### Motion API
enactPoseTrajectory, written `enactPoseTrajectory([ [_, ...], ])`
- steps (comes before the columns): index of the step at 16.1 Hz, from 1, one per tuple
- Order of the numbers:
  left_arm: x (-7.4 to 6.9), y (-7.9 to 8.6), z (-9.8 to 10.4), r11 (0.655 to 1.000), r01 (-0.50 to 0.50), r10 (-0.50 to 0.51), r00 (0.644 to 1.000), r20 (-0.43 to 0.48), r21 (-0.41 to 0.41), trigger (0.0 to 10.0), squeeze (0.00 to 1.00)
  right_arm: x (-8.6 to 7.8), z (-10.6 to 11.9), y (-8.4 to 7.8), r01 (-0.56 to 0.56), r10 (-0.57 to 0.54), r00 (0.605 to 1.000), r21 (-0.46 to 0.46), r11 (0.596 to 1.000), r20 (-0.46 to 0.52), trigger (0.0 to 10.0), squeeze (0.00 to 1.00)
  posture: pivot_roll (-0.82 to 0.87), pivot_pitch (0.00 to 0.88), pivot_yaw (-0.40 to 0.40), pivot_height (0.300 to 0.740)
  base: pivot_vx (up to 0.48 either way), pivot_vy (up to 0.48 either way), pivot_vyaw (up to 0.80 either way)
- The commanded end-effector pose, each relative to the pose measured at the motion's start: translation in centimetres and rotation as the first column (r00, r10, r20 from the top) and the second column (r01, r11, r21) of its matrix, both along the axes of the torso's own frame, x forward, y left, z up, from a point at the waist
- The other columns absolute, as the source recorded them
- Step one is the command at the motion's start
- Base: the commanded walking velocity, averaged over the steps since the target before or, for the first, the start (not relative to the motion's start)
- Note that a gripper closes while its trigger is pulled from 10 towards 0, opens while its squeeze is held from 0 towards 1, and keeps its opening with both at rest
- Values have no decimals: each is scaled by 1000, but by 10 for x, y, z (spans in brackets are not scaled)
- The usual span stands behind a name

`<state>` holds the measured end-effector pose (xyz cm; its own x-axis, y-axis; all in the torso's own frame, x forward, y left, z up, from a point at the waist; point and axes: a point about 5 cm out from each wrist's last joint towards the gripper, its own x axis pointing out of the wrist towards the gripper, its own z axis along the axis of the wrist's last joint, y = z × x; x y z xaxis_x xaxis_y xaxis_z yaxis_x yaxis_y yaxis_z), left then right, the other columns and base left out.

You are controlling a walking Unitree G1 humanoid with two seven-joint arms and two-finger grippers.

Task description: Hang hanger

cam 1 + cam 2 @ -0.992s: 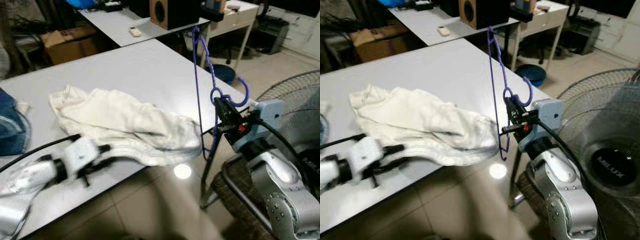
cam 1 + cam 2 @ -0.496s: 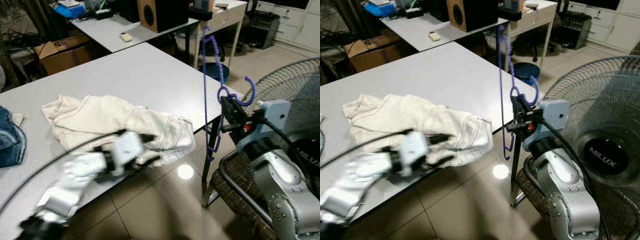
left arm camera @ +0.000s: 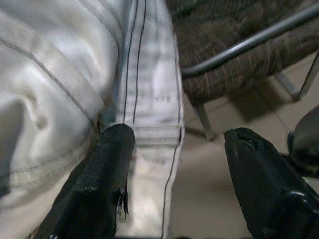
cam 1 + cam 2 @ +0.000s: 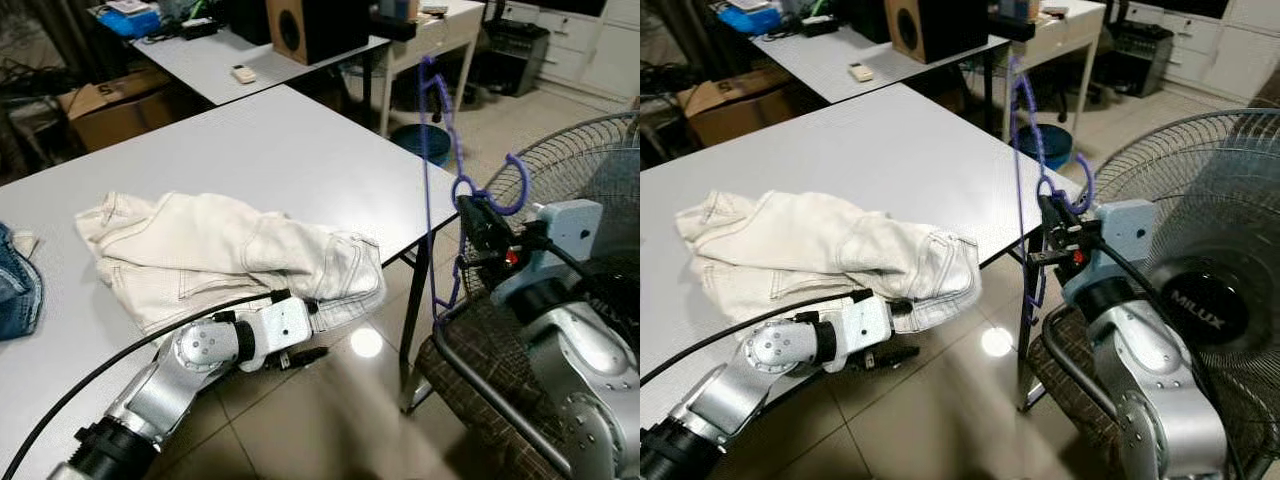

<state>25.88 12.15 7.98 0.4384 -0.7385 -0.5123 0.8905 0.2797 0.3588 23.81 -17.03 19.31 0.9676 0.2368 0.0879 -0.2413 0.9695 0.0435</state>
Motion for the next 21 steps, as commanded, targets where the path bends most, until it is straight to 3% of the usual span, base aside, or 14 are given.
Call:
enactPoseTrajectory([
  [1,7,10,-2,996,-37,34,999,41,79,10000,0,-4,2,0,-2,2,1000,-1,1000,-4,10000,0,-278,44,102,740,0,0,0],
  [2,12,16,-4,991,-68,61,996,61,115,10000,0,-5,2,0,2,-2,1000,-4,1000,-8,10000,0,-276,47,97,740,0,0,0],
  [3,23,29,-5,972,-137,115,986,122,193,5922,0,-5,1,2,-1,0,1000,-2,1000,-18,10000,0,-256,57,69,740,0,0,0],
  [4,27,33,-6,963,-162,133,981,144,215,4275,0,-5,0,3,-7,7,1000,2,1000,-23,10000,0,-256,57,69,740,0,0,0],
  [5,30,38,-6,955,-186,151,975,160,232,1765,0,-5,0,4,-18,18,999,5,1000,-28,10000,0,-247,61,59,740,0,0,0],
  [6,33,45,-7,946,-220,183,968,172,236,0,0,-5,-1,8,-41,42,998,7,999,-36,10000,0,-244,63,57,740,0,0,0],
  [8,32,48,-5,948,-230,195,966,169,219,0,0,-6,-1,8,-50,50,998,5,999,-37,10000,0,-253,47,84,740,0,0,0],
  [9,30,45,-6,962,-247,234,966,114,120,0,0,-8,-3,5,-51,51,998,-2,999,-37,10000,0,-258,38,91,740,0,0,0],
  [10,30,45,-6,962,-247,234,966,114,120,0,0,-8,-3,5,-51,51,998,-2,999,-37,10000,0,-258,38,91,740,0,0,0],
  [14,29,40,5,966,-257,258,965,44,-16,0,0,-7,-10,6,-64,64,996,0,998,-70,10000,0,-237,33,126,740,0,0,0],
  [17,34,43,14,952,-293,295,956,13,-85,0,0,-9,-10,5,-29,28,998,-12,1000,-59,10000,0,-239,34,134,740,0,0,0],
  [21,46,45,34,906,-376,381,924,-9,-196,0,0,-17,-10,8,-62,62,996,12,998,-58,10000,0,-237,38,134,740,0,0,0],
])
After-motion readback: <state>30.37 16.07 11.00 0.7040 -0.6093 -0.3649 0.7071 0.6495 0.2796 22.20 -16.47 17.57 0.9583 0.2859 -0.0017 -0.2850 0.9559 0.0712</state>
